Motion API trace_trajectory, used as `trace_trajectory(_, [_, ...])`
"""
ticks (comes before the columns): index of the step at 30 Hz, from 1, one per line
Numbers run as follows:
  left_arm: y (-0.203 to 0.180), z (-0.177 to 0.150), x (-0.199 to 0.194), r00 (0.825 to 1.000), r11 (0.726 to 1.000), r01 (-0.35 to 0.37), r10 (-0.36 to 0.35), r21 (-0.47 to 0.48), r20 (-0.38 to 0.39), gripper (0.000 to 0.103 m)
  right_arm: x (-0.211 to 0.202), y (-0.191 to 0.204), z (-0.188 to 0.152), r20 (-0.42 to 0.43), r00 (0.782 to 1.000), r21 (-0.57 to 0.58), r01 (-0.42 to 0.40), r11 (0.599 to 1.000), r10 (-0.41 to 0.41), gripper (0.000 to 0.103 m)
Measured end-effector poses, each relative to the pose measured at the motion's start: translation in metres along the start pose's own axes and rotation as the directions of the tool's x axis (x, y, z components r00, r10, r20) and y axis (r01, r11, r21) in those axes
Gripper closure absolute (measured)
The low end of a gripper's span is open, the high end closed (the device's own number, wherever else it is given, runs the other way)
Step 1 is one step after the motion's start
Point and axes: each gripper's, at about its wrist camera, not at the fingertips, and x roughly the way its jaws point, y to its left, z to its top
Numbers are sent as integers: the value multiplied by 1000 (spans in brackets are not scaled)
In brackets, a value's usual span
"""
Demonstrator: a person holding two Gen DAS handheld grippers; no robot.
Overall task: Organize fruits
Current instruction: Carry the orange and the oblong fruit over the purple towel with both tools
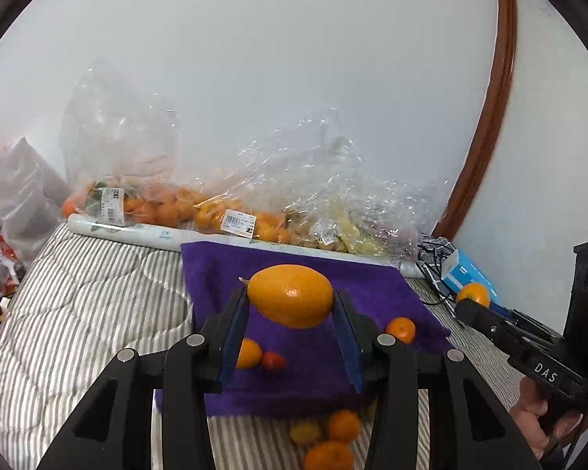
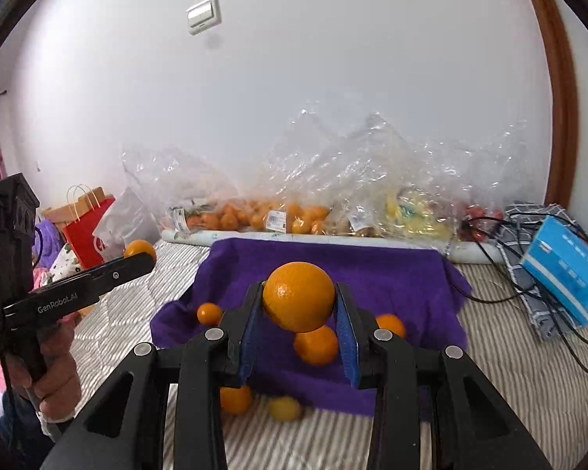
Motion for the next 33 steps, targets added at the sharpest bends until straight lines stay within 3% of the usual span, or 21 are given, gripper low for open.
trace_trajectory(11, [1,4,40,998,998,-67,67,15,13,62,28,-25,2,28,999,33,18,999,-19,67])
trace_trajectory(21, [27,-12,68,992,992,-119,116,-49,-55,62,46,-57,-17,-64,990,58,132,989,-129,67])
trace_trajectory(27, [33,-15,71,993,991,-106,101,-78,-61,62,60,-54,-24,-131,985,44,116,992,-110,67])
trace_trajectory(33, [38,-17,77,993,990,-91,82,-107,-83,62,79,-53,-35,-243,964,40,117,992,-104,67])
